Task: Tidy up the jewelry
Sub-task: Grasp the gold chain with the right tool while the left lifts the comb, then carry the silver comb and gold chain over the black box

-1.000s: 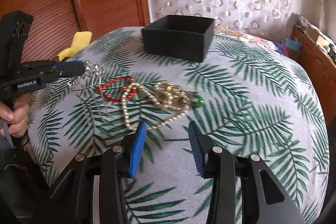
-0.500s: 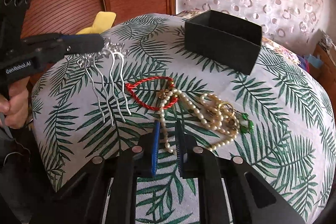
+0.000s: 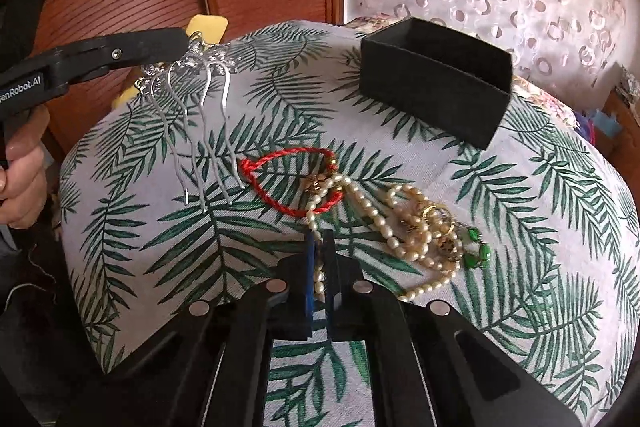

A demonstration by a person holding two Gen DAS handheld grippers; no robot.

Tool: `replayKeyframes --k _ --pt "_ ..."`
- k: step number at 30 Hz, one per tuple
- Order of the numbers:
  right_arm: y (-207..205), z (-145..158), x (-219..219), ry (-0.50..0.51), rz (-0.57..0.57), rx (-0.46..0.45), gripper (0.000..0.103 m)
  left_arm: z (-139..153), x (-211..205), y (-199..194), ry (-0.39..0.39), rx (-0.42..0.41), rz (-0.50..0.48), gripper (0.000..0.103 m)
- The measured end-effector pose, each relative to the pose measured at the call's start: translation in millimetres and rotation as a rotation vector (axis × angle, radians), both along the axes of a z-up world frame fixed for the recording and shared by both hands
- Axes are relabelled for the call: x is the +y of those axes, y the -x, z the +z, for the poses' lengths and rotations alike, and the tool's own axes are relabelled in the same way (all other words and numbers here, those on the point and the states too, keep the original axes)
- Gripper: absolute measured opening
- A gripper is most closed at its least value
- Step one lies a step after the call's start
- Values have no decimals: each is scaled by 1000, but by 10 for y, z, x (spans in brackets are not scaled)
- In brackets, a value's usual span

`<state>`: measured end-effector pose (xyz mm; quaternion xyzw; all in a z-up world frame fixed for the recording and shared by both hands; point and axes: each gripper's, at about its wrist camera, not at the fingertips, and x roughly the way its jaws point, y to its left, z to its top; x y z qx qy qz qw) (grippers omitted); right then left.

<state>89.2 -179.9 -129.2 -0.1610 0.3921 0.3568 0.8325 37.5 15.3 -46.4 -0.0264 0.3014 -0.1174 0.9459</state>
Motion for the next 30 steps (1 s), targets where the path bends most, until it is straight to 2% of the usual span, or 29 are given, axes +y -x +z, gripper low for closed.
replayKeyframes --k 3,9,16,22,30 --pt "-6 116 -62 -44 -15 -14 5 11 31 -12 6 -1 5 8" --pt "-28 540 -176 -102 -35 -97 5 85 40 -57 3 -18 8 8" --pt "-137 969 -241 -119 -38 -189 5 208 -15 -147 -8 -43 -1 8" --pt "-234 1204 -194 -119 -33 -245 4 326 -75 -257 -15 -66 -13 8" --pt "-383 1617 -228 -180 -27 -312 4 495 -159 -479 -23 -95 -28 8"
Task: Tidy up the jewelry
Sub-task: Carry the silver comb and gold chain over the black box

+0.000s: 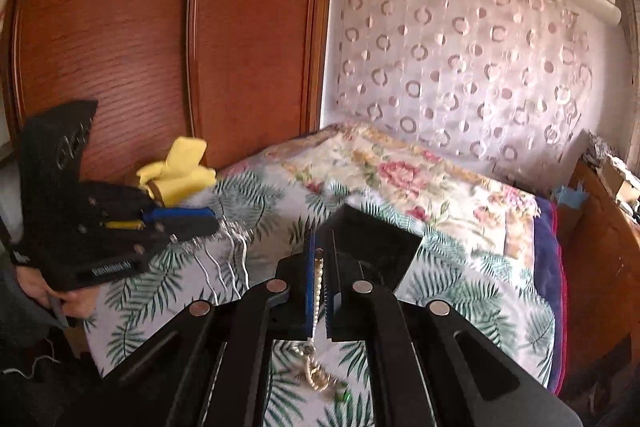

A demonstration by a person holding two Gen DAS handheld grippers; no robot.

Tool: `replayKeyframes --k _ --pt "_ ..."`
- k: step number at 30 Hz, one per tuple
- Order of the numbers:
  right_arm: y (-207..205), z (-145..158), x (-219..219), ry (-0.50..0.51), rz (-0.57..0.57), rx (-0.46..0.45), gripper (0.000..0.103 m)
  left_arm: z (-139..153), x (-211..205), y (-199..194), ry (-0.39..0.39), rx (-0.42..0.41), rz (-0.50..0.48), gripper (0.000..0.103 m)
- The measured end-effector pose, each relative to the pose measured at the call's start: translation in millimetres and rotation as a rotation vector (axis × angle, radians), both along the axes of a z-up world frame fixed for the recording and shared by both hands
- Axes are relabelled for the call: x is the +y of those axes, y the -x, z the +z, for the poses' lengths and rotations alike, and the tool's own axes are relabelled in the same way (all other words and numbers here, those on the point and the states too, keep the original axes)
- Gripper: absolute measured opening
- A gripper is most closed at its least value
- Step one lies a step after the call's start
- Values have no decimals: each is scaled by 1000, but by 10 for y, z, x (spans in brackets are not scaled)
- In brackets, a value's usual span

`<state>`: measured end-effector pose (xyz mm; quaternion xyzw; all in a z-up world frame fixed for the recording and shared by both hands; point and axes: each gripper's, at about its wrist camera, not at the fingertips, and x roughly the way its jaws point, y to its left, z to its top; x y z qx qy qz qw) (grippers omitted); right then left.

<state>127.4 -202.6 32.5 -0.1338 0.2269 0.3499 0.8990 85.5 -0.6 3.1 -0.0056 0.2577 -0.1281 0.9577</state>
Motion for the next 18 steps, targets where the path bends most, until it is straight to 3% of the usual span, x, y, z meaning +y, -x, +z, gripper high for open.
replayKeyframes --k 13,18 --pt "-238 680 -6 -43 40 -103 4 193 -76 -362 33 -8 -19 8" --pt "-386 805 6 -47 47 -118 4 244 -99 -552 25 -9 -22 8"
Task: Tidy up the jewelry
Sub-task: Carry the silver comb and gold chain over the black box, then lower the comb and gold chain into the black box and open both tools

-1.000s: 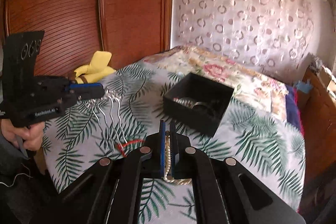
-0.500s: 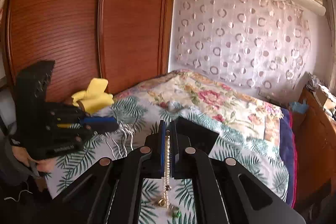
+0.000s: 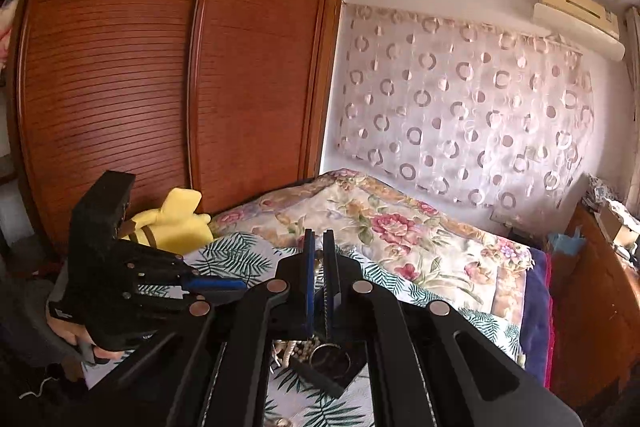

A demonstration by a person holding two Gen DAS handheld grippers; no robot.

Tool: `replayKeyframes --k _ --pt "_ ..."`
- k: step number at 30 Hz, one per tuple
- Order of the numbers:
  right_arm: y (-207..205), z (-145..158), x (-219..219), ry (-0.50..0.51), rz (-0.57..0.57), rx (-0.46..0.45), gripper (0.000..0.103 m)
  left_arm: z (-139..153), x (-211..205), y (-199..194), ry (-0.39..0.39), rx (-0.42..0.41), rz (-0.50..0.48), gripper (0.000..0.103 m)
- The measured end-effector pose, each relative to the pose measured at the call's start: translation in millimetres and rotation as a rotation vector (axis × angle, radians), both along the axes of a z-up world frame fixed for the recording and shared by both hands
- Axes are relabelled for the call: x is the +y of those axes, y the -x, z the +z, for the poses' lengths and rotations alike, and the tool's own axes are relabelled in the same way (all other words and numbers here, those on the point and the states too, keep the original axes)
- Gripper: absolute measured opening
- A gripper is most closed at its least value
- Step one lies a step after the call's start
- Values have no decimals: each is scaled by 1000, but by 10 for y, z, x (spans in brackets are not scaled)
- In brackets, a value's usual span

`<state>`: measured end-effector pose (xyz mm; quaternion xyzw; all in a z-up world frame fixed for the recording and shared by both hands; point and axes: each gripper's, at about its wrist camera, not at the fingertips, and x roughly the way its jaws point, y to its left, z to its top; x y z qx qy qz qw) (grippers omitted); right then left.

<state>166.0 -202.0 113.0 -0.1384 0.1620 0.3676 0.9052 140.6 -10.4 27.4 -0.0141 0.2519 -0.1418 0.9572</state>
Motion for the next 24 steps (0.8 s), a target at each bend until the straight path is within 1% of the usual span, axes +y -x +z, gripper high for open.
replayKeyframes --k 5,7,11,15,18,21,24 --pt "-163 -19 17 7 -1 0 4 -1 -35 -190 -14 -4 1 8" --pt "-166 -18 26 2 -4 3 5 -22 -45 -264 -13 3 1 8" --pt "-388 -6 41 -1 -10 6 5 -102 -72 -430 -18 21 5 8" --pt "-583 -95 55 9 -19 21 5 -196 -96 -580 -36 34 18 8" --pt "-757 -280 69 18 -30 66 5 -290 -87 -705 -39 61 23 8" --pt "-920 -566 93 40 -43 127 5 -366 -64 -785 -44 78 26 8" --pt "-1023 -786 124 48 -55 176 5 -437 -50 -849 -46 96 29 8"
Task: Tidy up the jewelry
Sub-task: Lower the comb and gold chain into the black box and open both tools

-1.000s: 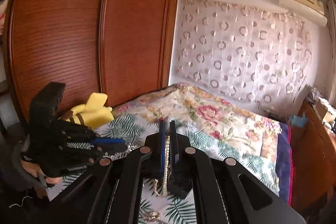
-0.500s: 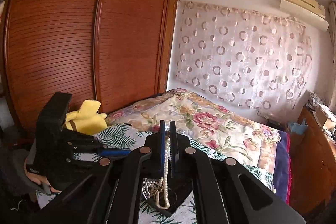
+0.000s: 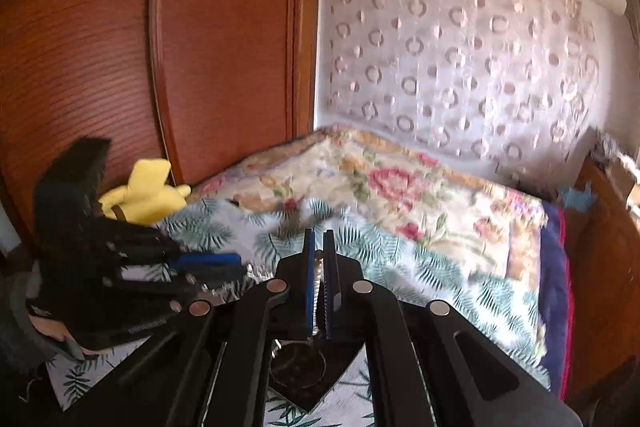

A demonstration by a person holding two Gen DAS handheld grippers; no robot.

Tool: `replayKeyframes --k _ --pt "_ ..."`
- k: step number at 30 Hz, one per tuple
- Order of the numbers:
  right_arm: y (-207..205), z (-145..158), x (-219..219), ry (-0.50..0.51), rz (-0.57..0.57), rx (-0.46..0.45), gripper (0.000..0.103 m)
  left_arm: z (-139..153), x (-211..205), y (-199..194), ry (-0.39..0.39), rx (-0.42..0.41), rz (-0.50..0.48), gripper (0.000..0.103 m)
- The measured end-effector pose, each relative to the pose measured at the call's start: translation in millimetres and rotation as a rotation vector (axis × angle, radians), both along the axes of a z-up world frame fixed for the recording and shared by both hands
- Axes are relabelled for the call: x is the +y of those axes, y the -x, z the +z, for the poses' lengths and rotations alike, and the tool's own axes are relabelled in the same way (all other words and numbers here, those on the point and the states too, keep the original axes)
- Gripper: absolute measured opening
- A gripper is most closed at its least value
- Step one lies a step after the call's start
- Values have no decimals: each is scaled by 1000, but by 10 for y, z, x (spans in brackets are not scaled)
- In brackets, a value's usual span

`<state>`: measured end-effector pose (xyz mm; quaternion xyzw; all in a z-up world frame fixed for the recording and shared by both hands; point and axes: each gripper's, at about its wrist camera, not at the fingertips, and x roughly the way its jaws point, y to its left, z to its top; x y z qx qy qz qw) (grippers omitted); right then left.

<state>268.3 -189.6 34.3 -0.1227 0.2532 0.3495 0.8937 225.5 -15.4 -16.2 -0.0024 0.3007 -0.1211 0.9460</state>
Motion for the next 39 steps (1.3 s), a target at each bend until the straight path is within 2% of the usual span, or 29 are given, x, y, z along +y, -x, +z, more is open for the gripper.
replayKeyframes --k 6,14,16,17,18,22,26,28,37,39 --pt "-129 -355 34 14 -16 73 5 -69 -9 -81 -5 13 0 8" --pt "-99 -618 41 21 -14 132 7 -87 -43 -183 -29 3 -1 8" --pt "-58 -646 6 16 -21 138 16 -100 -56 -237 -37 4 2 8" --pt "-32 -656 -16 14 -29 139 27 -106 -58 -265 -39 6 4 8" --pt "6 -660 -45 6 -33 136 30 -121 -58 -283 -37 10 3 8" --pt "137 -681 -181 -2 -55 138 31 -138 -32 -303 -15 29 7 8" --pt "367 -723 -312 -4 -63 142 31 -87 -51 -190 -9 25 8 13" --pt "518 -781 -372 -4 -66 151 31 -71 -59 -83 -12 18 6 24" --pt "994 -1190 -571 11 -108 232 30 -89 -82 608 -12 6 -14 33" --pt "1071 -1289 -614 25 -123 250 23 -114 -81 748 -12 8 -18 34"
